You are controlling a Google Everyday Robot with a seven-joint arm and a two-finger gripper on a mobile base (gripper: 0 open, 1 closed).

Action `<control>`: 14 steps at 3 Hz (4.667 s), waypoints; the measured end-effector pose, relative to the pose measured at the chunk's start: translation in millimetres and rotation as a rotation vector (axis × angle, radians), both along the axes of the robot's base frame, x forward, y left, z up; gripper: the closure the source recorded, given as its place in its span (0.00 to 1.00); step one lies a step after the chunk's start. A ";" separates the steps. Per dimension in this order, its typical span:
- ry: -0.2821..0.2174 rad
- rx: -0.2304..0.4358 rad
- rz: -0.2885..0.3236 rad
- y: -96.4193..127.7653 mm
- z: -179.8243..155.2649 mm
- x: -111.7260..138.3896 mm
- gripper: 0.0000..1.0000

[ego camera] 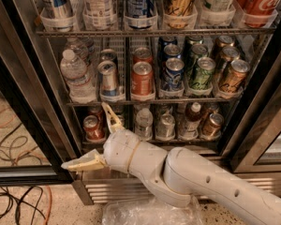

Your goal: Pick water bottle from middle shelf of fridge

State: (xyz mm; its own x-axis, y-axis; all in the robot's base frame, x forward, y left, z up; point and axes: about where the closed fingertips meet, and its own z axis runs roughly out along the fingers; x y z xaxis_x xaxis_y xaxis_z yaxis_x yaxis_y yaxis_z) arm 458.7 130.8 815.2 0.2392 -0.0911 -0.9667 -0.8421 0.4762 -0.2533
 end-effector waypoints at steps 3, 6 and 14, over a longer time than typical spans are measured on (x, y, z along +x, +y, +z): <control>-0.165 0.100 -0.062 32.4 27.0 27.2 0.00; -0.280 0.204 -0.195 37.6 34.2 52.9 0.00; -0.147 0.283 -0.490 22.1 22.2 47.0 0.00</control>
Offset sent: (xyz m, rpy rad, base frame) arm 0.0287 0.0210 0.0045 0.1264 -0.0974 -0.0555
